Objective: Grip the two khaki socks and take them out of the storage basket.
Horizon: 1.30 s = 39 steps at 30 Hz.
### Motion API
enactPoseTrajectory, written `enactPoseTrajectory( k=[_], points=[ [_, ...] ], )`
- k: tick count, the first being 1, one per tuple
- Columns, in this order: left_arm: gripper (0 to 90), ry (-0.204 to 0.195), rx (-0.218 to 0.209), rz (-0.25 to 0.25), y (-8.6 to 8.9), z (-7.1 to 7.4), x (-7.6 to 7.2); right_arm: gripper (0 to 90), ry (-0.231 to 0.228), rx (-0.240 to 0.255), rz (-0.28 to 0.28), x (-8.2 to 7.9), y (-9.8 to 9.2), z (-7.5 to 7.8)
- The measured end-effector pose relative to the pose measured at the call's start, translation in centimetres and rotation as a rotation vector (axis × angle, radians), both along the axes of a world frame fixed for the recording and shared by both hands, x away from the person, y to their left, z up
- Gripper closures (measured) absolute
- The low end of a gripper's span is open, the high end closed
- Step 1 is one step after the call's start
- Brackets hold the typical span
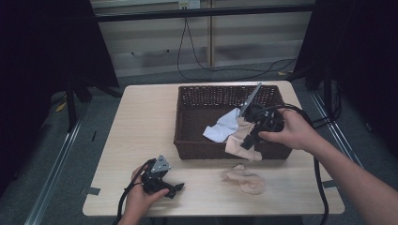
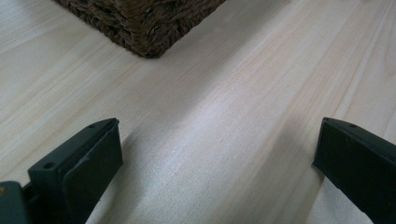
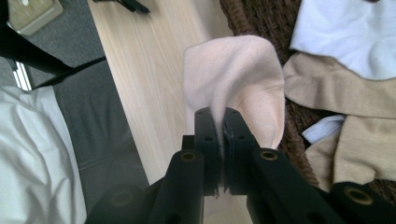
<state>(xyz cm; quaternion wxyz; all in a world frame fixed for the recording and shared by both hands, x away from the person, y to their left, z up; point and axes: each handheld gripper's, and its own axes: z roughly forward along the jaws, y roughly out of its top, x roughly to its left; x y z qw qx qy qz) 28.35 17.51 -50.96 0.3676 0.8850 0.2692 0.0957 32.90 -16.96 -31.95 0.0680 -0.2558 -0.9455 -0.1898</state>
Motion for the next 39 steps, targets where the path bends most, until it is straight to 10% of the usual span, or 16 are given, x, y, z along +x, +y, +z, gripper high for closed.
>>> enactPoseTrajectory(
  k=[21, 28, 39],
  points=[
    [0.5, -0.001, 0.007, -0.005, 0.0, 0.0, 0.0, 82.4, -0.013, -0.053, 0.028, -1.3, 1.2, -4.9],
    [0.5, -0.002, 0.008, -0.006, 0.1, 0.0, 0.0, 51.8, -0.020, -0.045, 0.008, -1.4, 0.8, -6.1],
    [0.5, -0.001, 0.000, 0.000, 0.0, 0.0, 0.0, 28.9, -0.039, 0.013, -0.027, -2.4, -0.7, -6.8]
  ],
)
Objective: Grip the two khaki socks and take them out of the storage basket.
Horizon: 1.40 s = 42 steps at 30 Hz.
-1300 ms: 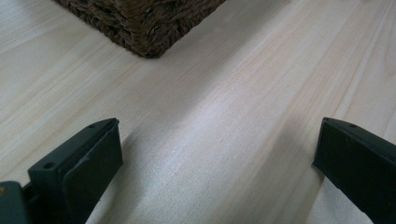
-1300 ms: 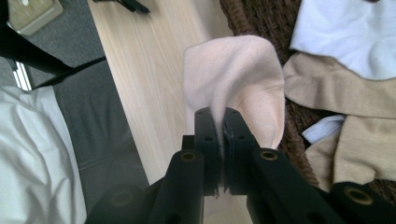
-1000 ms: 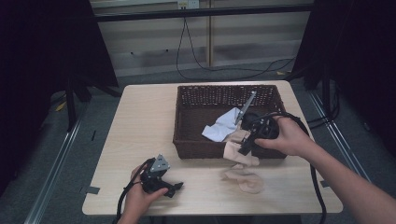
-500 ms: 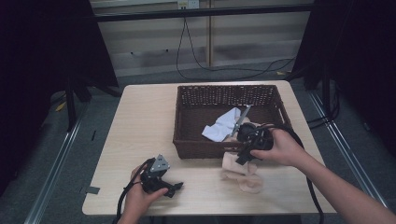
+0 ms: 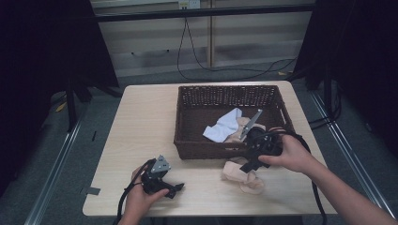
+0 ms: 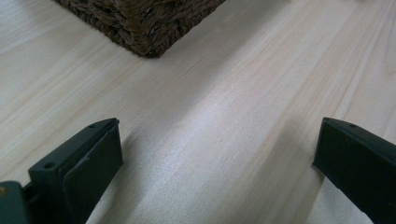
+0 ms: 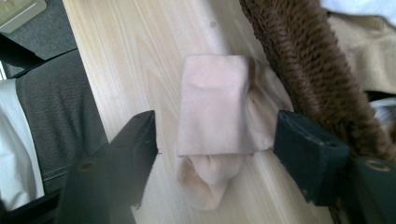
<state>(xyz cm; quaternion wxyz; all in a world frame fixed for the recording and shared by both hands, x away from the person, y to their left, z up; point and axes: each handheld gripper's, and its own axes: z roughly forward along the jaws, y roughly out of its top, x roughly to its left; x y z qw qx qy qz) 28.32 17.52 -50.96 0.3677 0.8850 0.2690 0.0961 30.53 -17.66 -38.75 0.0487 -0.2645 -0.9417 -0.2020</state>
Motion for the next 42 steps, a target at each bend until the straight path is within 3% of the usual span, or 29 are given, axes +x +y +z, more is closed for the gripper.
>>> enactPoseTrajectory(
  k=[7, 15, 33, 40, 42],
  points=[
    [0.5, -0.002, 0.000, 0.000, 0.0, 0.0, 0.0, 18.4, -0.031, 0.039, 0.002, -1.1, -1.2, -1.3],
    [0.5, -0.002, 0.000, 0.000, 0.0, 0.0, 0.0, 13.0, -0.070, 0.081, -0.007, -2.2, -2.5, -2.7],
    [0.5, -0.003, -0.002, 0.002, 0.0, 0.0, 0.0, 8.6, -0.129, 0.159, -0.051, -3.6, -5.0, -5.3],
    [0.5, -0.003, -0.002, 0.002, 0.0, 0.0, 0.0, 7.6, -0.146, 0.179, -0.078, -4.3, -5.9, -7.3],
    [0.5, -0.003, 0.001, 0.000, 0.0, 0.0, 0.0, 7.4, -0.172, 0.197, -0.071, -4.5, -6.1, -7.8]
  ],
)
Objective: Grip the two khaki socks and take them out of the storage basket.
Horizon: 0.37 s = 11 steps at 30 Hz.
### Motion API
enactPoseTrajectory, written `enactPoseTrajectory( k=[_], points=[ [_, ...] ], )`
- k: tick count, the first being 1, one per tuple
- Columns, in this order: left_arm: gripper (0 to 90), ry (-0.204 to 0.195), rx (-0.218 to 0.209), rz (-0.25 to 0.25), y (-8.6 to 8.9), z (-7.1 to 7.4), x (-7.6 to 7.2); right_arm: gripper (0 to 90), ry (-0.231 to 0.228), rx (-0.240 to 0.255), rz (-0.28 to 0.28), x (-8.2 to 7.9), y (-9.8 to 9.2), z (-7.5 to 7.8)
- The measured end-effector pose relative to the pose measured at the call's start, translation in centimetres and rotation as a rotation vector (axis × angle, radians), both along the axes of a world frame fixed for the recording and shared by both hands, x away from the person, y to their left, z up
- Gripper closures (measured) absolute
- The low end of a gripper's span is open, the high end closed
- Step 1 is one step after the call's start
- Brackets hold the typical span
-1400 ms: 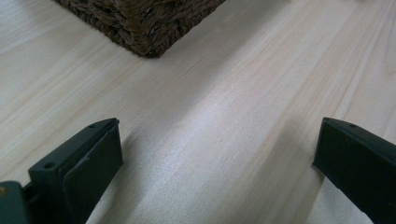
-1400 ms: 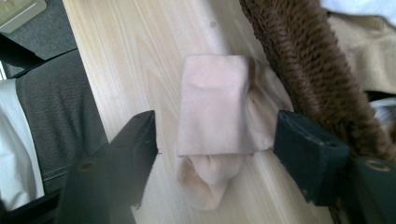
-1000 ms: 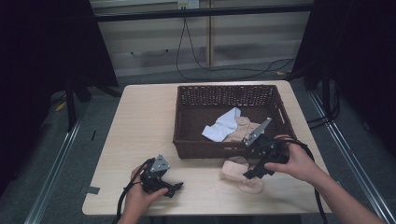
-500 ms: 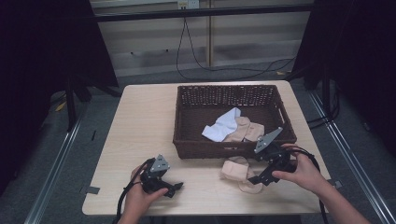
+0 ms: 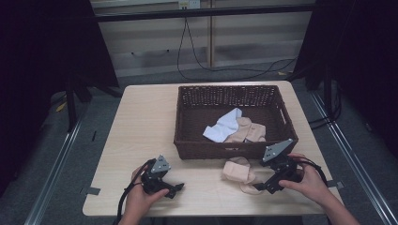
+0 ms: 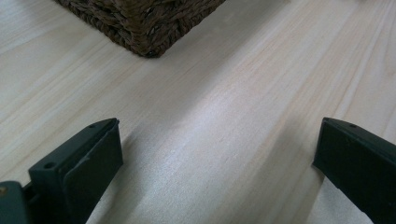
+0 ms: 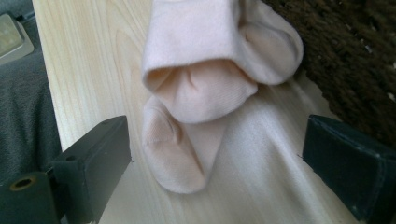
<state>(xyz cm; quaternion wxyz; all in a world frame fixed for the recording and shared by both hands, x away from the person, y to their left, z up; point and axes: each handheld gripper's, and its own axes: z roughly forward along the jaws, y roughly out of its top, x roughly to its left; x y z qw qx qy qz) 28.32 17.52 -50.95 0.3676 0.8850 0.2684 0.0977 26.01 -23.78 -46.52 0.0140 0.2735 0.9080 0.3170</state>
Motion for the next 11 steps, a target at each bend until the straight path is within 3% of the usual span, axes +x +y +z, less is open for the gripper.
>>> enactPoseTrajectory(
  k=[5, 11],
  points=[
    [0.5, 0.000, -0.003, 0.002, 0.0, 0.0, 0.0, 6.9, -0.015, -0.013, -0.015, -0.5, -0.2, -1.3],
    [0.6, 0.000, 0.000, 0.000, 0.0, 0.0, 0.0, 7.0, -0.023, -0.019, -0.009, -0.7, -0.1, -1.8]
  ],
)
